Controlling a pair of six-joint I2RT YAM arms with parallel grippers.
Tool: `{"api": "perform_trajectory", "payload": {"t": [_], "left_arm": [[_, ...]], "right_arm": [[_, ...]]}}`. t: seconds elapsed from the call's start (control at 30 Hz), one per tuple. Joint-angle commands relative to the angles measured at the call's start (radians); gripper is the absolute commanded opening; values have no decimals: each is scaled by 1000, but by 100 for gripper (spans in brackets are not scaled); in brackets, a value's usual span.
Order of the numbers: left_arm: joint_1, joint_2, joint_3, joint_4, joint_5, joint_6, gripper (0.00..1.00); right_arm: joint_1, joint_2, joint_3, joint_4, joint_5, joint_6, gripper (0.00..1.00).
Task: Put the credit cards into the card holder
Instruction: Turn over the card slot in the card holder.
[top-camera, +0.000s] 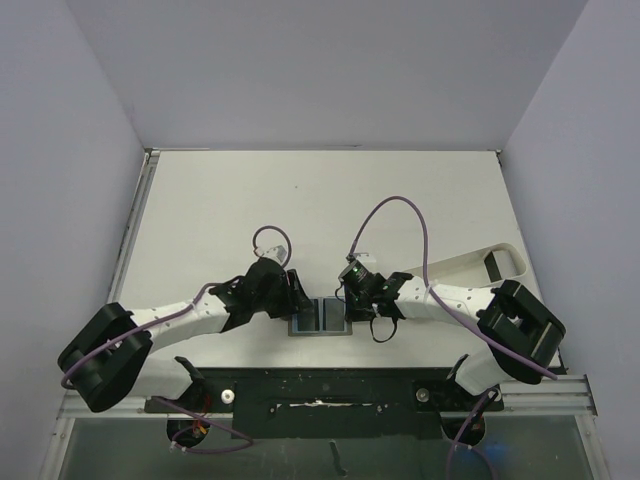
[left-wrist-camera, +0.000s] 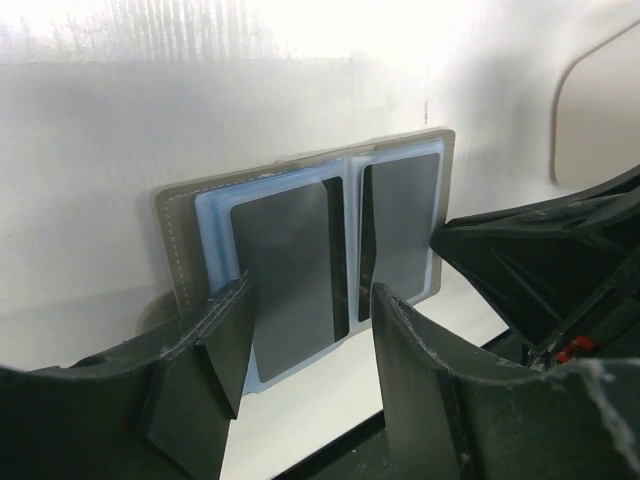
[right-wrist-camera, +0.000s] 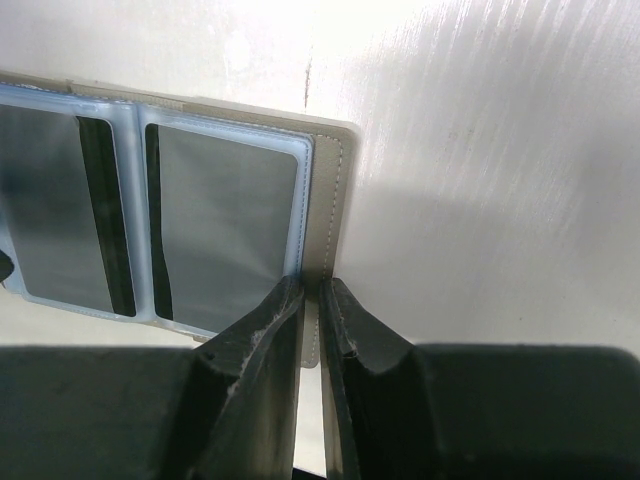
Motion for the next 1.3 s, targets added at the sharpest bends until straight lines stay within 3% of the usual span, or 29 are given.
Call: {"api": "perform_trajectory", "payload": {"t": [0.0, 0.8, 1.27], "left_arm": [[5, 15, 7, 3, -21, 26, 50], [1, 58, 19, -33, -43, 20, 50], [-2, 15, 6, 107, 61, -65, 50]], "right_arm": [[-3, 15, 17, 22, 4, 0, 14], [-3, 14, 2, 36, -1, 4, 14], [-1, 43, 15, 51, -13, -3, 13]]}}
